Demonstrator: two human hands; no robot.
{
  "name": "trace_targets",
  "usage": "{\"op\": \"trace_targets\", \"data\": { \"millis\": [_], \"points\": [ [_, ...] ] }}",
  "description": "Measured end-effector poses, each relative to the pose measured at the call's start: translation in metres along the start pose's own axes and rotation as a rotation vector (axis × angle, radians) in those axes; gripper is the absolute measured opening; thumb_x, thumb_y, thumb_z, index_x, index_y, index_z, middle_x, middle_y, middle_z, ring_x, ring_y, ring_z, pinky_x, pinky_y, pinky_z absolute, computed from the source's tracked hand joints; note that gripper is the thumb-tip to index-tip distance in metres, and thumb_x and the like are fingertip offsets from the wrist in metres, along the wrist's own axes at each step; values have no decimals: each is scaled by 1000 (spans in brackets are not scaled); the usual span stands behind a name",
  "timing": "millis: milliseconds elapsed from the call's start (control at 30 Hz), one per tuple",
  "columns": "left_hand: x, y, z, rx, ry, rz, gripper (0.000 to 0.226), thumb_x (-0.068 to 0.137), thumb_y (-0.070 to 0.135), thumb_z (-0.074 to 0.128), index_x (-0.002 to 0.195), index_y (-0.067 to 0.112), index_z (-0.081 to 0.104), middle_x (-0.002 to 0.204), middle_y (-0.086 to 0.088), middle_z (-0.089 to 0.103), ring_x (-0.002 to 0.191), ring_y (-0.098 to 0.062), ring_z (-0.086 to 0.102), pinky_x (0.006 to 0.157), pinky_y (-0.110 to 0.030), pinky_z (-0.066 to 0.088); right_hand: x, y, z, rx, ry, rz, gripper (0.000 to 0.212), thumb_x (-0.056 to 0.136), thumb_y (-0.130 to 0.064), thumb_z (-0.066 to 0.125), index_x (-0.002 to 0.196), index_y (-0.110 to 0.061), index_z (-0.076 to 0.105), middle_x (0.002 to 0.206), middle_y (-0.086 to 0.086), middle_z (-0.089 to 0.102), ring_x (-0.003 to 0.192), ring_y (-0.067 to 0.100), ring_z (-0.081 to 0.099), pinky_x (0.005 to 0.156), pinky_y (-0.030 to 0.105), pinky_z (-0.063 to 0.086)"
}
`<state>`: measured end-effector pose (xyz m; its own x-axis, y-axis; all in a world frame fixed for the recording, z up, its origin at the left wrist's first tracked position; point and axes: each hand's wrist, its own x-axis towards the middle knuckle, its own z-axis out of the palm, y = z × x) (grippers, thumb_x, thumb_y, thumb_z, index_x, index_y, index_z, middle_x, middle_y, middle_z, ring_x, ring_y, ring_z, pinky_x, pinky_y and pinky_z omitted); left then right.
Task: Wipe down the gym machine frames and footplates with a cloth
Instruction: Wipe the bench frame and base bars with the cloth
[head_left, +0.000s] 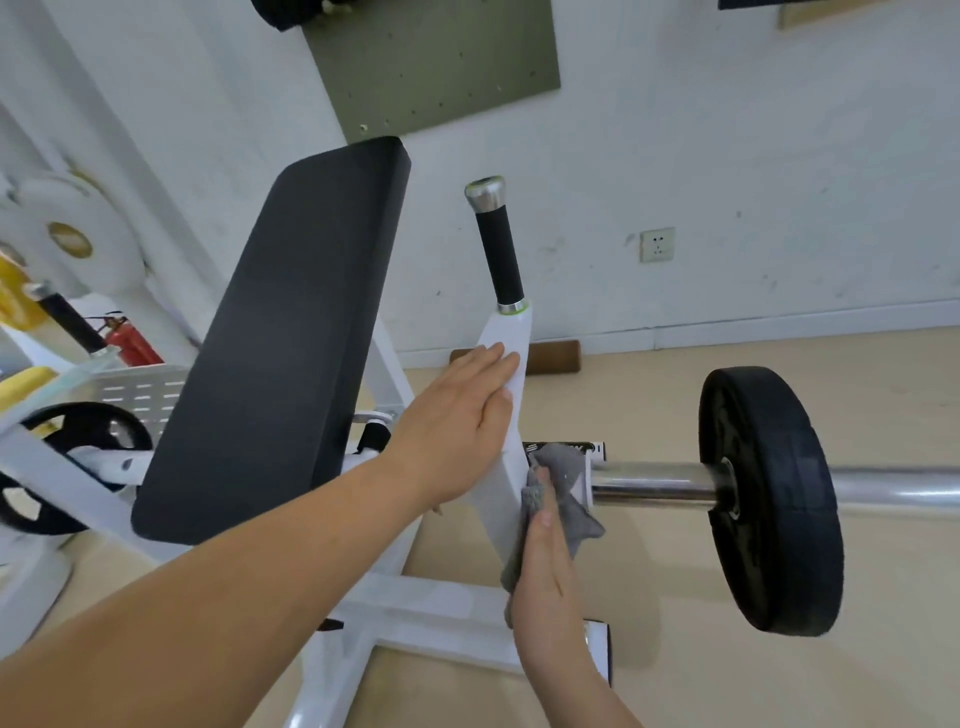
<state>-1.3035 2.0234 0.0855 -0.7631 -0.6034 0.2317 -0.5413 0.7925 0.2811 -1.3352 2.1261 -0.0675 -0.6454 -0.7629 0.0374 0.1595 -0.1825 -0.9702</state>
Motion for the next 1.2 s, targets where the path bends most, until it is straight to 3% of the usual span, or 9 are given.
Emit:
{"op": "trace_targets", "data": {
  "millis": [167, 333, 533, 600, 800, 933, 1000, 1067, 1200],
  "points": [
    [-3, 4, -6, 12, -70, -30, 50, 112, 30, 30, 161, 25, 26, 170, 11, 14, 155, 0, 5, 124, -19, 3, 27, -46, 3, 94, -115, -106, 71, 95, -70, 24, 158, -39, 29, 159, -35, 27, 145, -18, 18, 123, 19, 16],
    [-3, 6, -4, 58, -88, -31, 65, 105, 56, 34, 163, 27, 22, 170, 13, 10, 155, 1, 1, 126, -23, 3, 2, 19, 5, -89, 60, -228, 55, 107, -45, 25, 161, -32, 24, 165, -27, 21, 154, -2, 15, 125, 35, 21],
    [2, 0, -1, 25, -50, -51, 68, 98, 57, 25, 161, 32, 28, 169, 16, 17, 155, 0, 8, 126, -27, 8, -26, 78, 11, -27, 151, 28, 59, 94, -76, 23, 150, -62, 12, 166, -25, 20, 154, 2, 18, 127, 46, 22],
    [0, 1, -2, 59, -62, -38, 62, 104, 52, 26, 162, 30, 26, 170, 14, 14, 155, 0, 6, 126, -27, 7, -18, 70, 12, 10, 210, 60, 48, 96, -70, 24, 144, -68, 21, 161, -26, 30, 150, 1, 27, 125, 44, 25],
    [-14, 12, -1, 203, -48, 108, 59, 108, 42, 24, 162, 18, 25, 171, 5, 14, 156, -4, 3, 128, -27, 4, -29, 63, 13, -132, 193, -161, 55, 108, -41, 26, 162, -28, 24, 167, -19, 24, 155, 4, 17, 126, 30, 18],
    [-17, 11, 9, 304, 30, 109, 69, 100, 50, 23, 162, 20, 27, 169, 6, 23, 155, -7, 15, 124, -24, 12, -25, 92, -13, -95, 212, 154, 42, 108, -52, 26, 150, -50, 34, 130, -25, 56, 115, 10, 59, 97, 10, 43],
    [-17, 11, 11, 315, 58, 110, 73, 97, 53, 19, 161, 20, 31, 167, 7, 28, 154, -6, 20, 121, -22, 14, -11, 104, -26, -100, 155, 329, 53, 98, -73, 22, 142, -53, 43, 115, -12, 56, 98, 11, 55, 91, 18, 43],
    [-15, 9, 12, 325, 48, 92, 76, 95, 56, 16, 162, 20, 29, 168, 7, 25, 155, -6, 17, 123, -23, 16, 16, 118, -40, -114, 70, 498, 60, 91, -84, 20, 124, -47, 52, 115, 2, 58, 96, 19, 57, 84, 33, 51],
    [-13, 12, 9, 330, 30, 47, 76, 97, 56, 26, 163, 18, 21, 171, 2, 17, 157, -10, 9, 124, -24, 9, 35, 134, -61, 29, 58, 916, 87, 65, -98, 48, 102, -23, 69, 99, 12, 68, 81, 27, 70, 68, 32, 58]
  ]
}}
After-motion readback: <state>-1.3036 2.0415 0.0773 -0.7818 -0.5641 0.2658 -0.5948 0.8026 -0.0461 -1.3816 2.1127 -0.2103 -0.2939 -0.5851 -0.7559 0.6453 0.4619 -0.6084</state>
